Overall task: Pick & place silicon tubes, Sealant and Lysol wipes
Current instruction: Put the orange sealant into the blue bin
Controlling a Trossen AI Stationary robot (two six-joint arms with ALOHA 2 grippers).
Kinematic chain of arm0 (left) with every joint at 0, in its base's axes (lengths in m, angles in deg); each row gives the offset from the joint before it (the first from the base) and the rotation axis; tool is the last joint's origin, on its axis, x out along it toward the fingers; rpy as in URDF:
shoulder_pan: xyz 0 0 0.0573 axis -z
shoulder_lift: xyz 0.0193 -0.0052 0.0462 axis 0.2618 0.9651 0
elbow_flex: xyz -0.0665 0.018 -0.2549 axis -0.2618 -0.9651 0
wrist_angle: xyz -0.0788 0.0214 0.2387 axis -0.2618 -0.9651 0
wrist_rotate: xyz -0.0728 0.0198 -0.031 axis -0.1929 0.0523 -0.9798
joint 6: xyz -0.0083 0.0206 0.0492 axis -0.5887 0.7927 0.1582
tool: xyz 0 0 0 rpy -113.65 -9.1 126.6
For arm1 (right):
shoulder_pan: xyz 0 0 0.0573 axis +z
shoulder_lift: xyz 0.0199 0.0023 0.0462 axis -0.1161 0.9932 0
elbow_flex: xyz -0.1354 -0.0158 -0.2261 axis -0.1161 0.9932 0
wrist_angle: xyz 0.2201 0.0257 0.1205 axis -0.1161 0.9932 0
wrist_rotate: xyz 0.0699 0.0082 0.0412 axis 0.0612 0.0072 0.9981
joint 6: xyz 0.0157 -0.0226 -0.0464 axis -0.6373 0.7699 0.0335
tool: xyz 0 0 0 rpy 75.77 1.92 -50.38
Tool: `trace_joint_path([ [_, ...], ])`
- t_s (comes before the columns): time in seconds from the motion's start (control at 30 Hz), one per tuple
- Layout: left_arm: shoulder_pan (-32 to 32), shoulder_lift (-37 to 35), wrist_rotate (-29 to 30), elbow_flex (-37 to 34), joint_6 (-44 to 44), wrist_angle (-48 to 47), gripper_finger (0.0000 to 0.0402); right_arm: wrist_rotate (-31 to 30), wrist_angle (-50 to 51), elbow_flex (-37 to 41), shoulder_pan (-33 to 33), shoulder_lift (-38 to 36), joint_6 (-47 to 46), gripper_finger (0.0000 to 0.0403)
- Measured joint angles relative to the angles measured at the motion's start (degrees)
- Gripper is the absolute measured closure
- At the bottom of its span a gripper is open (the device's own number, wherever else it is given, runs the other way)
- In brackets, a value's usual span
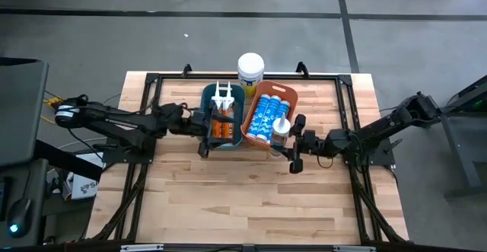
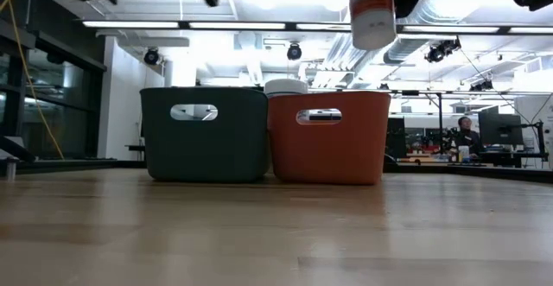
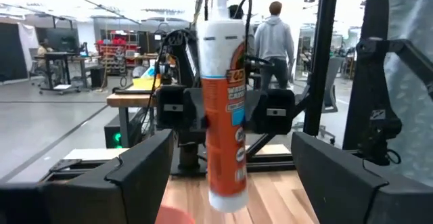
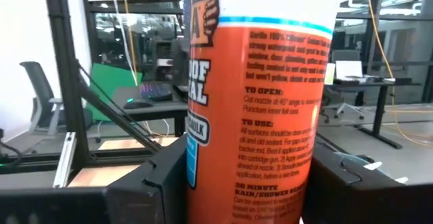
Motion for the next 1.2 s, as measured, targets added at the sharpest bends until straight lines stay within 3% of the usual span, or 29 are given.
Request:
trace_joint_path([
  [0.17,0.00,7.01,-0.11,6.43,1.52,-0.18,0.0108,0.95,2.47,-3.99,-1.14,1.35,0.09,0.0205],
  [0.47,-0.02,15.29,-2.65,14.97,1.34,-0.19,0.0108,2.58,18.13,-12.67,-1.33,2.53,1.38,0.0205],
  [1.2,-0.02,22.94,-5.17,22.99,-0.30,-1.63,0.0108,6.57,15.17,-13.08,-4.05,5.77,0.99,0.0207],
])
